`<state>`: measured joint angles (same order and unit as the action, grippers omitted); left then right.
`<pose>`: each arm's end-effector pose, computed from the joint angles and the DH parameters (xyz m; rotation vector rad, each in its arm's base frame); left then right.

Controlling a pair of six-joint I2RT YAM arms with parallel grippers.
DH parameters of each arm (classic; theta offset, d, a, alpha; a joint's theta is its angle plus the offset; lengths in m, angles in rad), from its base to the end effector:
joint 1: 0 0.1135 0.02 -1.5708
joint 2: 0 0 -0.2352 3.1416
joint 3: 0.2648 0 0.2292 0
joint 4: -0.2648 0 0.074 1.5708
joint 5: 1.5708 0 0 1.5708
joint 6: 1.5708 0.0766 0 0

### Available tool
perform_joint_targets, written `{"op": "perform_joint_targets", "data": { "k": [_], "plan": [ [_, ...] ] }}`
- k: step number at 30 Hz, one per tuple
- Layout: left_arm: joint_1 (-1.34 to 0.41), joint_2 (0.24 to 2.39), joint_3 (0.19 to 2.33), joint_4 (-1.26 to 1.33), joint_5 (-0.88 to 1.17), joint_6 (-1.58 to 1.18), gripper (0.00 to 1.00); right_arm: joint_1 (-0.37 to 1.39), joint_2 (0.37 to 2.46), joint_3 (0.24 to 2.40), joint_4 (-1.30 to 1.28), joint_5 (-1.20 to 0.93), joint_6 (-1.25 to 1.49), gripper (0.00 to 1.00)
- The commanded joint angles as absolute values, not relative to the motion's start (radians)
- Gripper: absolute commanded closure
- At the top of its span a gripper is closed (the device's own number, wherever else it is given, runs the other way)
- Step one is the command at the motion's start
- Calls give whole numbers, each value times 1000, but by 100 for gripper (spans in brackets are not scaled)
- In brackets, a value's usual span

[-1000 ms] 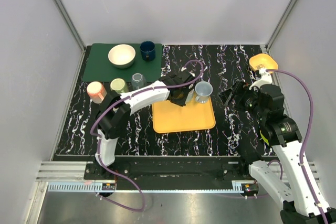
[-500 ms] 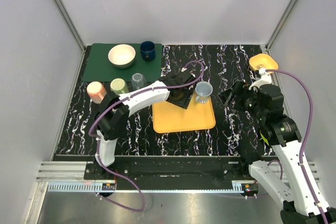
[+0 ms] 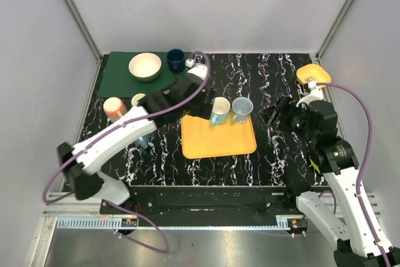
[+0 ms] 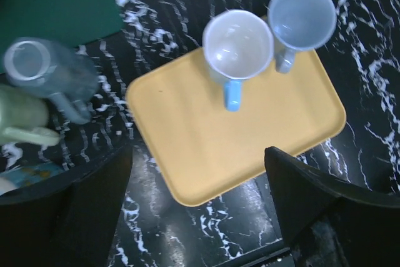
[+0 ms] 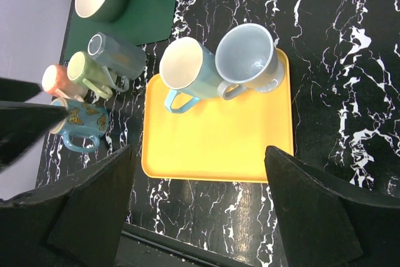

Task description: Turn the mug right side up

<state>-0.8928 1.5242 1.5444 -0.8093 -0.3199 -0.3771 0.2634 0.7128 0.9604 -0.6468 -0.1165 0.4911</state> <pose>0.2272 -0.2437 0.3088 0.4425 2.2824 -0.2657 0.1716 0.0555 0.3213 0.1515 2.0117 0.6020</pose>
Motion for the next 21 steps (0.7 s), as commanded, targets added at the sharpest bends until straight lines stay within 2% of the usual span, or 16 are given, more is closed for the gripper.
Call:
{"op": "perform_joint_targets", "data": {
  "k": [1, 4, 6, 14, 21],
  "plan": [
    [-824, 1385, 1392, -809, -515, -391, 7, 273, 712, 950, -575, -136, 514, 11],
    [-691, 1341, 1319, -772, -505, -433, 1, 275, 716, 942, -554, -163, 526, 11],
    [-613, 1338, 1269, -732, -496, -452, 1, 275, 724, 942, -549, -176, 529, 11],
    [-497, 1468, 1290, -611, -358, -379, 1, 275, 735, 928, -537, -192, 532, 12],
    [-393, 1603, 1302, -545, -229, -364, 14, 275, 732, 913, -531, -183, 531, 12]
  ]
}}
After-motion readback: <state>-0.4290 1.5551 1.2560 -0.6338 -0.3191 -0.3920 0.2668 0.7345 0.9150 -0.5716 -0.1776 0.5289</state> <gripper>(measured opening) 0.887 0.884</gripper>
